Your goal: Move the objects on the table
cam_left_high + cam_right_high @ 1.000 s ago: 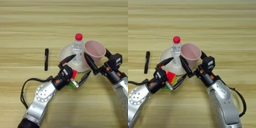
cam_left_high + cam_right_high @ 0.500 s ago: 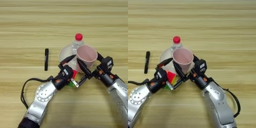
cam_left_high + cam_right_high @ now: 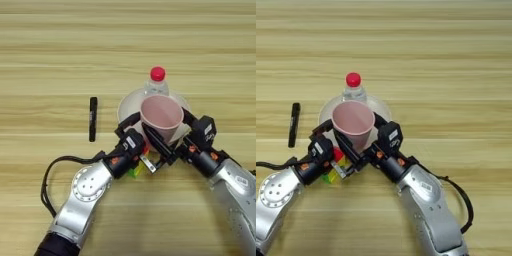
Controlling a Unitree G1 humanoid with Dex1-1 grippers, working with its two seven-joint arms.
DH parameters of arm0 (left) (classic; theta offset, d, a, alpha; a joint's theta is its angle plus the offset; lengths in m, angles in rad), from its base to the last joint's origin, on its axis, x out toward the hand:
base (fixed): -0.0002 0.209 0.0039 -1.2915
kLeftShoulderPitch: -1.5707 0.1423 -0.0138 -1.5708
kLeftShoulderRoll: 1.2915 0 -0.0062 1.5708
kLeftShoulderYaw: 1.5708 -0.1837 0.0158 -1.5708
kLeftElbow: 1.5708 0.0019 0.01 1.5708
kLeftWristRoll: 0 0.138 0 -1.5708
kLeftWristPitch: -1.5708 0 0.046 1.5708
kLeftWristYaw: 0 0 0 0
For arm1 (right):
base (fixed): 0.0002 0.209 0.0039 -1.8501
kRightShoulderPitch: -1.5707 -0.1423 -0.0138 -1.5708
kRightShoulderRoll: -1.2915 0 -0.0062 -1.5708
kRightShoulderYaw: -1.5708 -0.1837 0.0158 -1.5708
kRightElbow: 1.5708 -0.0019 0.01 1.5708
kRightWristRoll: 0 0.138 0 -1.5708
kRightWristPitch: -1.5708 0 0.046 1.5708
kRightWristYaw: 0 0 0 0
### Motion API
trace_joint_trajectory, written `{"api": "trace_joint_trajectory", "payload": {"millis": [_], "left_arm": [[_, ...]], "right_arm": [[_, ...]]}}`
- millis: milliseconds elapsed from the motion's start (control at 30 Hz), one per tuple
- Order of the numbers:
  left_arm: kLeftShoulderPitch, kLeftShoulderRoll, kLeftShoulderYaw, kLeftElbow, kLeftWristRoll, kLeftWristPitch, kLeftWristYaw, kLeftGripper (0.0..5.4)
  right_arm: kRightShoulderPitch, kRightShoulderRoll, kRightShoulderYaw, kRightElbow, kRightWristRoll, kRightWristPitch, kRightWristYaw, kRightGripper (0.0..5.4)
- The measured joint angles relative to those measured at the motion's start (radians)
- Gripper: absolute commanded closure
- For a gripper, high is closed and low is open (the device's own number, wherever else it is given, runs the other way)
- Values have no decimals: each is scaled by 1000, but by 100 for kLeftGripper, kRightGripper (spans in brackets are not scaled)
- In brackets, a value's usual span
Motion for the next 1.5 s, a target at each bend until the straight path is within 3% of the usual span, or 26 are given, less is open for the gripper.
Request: {"api": "trace_joint_trajectory", "payload": {"millis": [467, 867, 1500], "left_arm": [[-10, 0, 15, 0, -3, 0, 1, 0], [-11, 0, 20, -1, -23, -5, -14, 101], [-11, 0, 27, 0, -27, -4, -23, 107]], "right_arm": [[-7, 4, 7, 20, -12, -18, 0, 91], [-16, 12, 7, 35, -13, -23, -1, 91], [-17, 16, 7, 38, -14, -24, -2, 91]]}}
